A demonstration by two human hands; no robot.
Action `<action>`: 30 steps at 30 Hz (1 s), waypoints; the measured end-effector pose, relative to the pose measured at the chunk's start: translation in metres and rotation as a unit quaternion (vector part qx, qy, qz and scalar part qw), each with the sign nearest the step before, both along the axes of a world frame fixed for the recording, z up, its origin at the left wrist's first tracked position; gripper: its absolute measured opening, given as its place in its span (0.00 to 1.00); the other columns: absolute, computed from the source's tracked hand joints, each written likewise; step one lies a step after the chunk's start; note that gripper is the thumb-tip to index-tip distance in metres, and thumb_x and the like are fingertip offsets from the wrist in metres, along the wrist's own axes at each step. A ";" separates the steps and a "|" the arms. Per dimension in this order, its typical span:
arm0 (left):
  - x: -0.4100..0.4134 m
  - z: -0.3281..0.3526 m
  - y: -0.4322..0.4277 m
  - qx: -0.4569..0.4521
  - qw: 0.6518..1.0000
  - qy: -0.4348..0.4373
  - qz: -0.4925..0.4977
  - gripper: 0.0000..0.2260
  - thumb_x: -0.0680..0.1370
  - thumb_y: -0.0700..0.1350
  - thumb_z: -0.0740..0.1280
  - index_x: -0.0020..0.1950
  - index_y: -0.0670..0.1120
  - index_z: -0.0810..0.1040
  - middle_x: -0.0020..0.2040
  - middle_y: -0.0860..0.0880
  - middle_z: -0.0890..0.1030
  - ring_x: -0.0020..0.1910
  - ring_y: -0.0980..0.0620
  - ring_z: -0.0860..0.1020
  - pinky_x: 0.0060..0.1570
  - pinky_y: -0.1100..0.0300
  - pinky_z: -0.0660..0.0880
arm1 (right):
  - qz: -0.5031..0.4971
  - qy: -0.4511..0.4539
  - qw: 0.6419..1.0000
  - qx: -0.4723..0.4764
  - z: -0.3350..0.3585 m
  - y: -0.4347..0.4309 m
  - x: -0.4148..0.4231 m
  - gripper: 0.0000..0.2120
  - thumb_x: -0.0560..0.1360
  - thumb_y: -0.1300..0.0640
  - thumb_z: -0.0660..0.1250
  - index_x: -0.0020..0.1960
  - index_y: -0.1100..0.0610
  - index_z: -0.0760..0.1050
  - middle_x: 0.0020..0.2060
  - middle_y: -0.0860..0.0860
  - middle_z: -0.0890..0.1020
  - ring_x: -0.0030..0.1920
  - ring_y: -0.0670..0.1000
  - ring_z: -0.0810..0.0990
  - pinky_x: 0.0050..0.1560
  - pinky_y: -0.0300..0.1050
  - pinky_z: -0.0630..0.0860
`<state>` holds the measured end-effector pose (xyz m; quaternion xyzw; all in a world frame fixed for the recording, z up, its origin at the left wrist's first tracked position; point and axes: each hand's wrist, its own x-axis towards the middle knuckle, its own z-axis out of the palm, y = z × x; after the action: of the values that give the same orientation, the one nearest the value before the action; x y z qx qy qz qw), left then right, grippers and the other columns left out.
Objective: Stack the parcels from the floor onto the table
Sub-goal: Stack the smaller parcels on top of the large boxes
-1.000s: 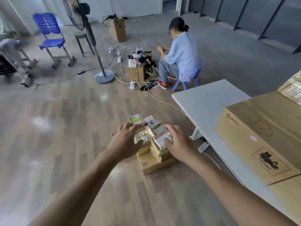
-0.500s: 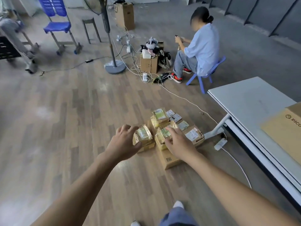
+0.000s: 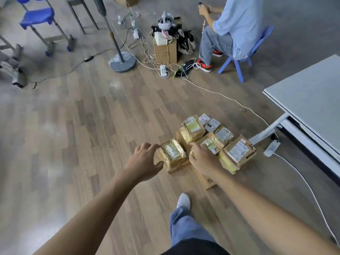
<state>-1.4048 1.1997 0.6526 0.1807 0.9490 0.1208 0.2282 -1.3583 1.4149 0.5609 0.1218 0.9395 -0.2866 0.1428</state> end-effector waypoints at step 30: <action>-0.343 -0.437 0.082 -0.087 0.944 -0.233 -0.216 0.15 0.80 0.47 0.61 0.66 0.44 0.72 0.64 0.43 0.75 0.60 0.47 0.75 0.56 0.60 0.69 | -0.420 -0.198 0.883 -0.068 -0.366 -0.064 -0.165 0.20 0.82 0.50 0.53 0.74 0.47 0.61 0.64 0.50 0.75 0.53 0.51 0.78 0.45 0.44 0.72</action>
<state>-1.7473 1.2812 0.2153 0.3275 0.8142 0.0239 0.4788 -1.5234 1.3506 0.1950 0.5495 0.7304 -0.3528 0.2002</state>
